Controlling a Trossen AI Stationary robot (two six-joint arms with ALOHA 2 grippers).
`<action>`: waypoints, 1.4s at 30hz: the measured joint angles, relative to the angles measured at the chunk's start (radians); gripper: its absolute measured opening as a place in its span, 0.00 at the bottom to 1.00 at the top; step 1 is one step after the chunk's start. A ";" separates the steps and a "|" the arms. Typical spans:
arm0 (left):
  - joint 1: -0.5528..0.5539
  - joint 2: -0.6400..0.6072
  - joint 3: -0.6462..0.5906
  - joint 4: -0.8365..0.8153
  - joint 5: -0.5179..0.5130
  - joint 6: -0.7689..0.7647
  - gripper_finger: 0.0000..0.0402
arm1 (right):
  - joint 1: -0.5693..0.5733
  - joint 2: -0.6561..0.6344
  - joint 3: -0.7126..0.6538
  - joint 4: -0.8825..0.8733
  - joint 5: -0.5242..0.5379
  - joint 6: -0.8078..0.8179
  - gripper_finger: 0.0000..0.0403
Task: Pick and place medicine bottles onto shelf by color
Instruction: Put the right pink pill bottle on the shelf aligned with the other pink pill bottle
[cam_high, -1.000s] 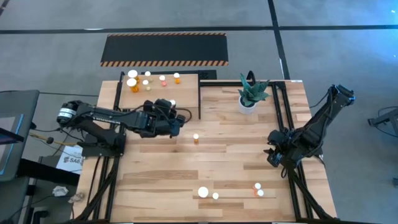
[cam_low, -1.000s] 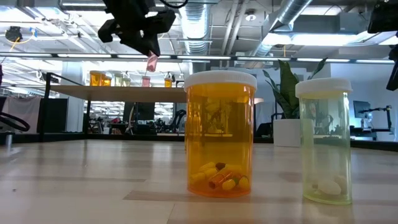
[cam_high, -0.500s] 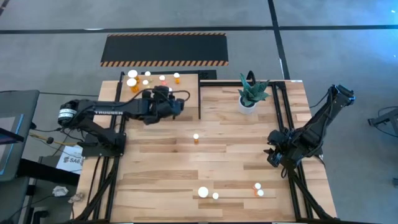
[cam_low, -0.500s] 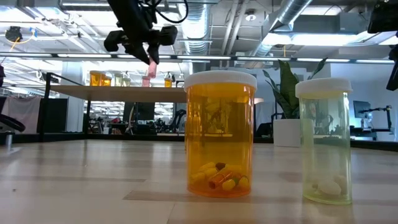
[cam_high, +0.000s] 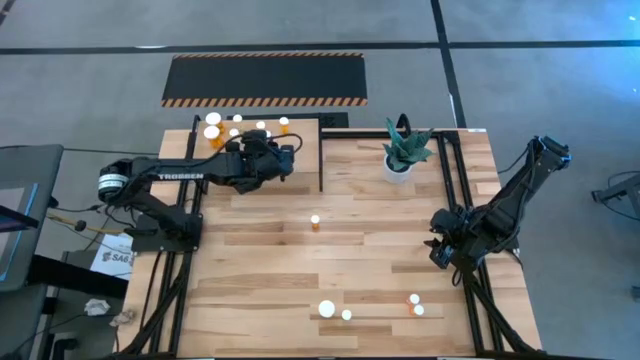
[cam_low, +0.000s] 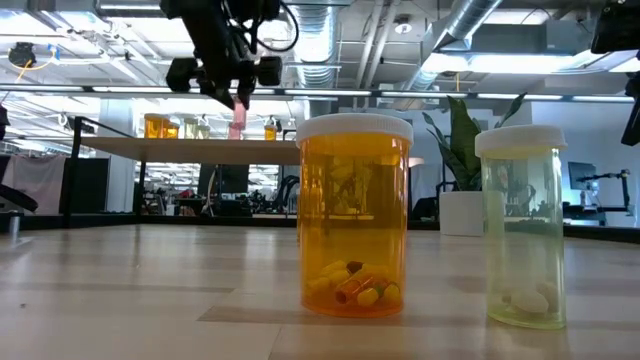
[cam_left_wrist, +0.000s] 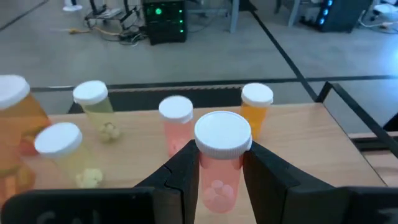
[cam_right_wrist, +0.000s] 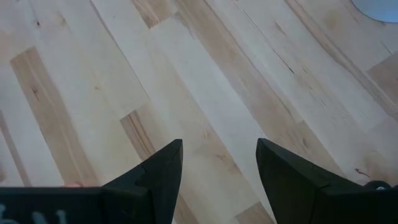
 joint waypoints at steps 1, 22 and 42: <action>-0.001 0.003 0.000 -0.016 -0.001 -0.017 0.24 | 0.000 0.000 0.000 0.001 0.000 0.000 0.56; -0.005 0.008 -0.090 -0.051 -0.050 -0.147 0.24 | 0.000 0.000 0.000 0.000 0.000 0.000 0.56; 0.004 0.008 -0.243 0.313 -0.172 -0.001 0.24 | 0.000 0.000 0.000 0.000 0.000 0.000 0.56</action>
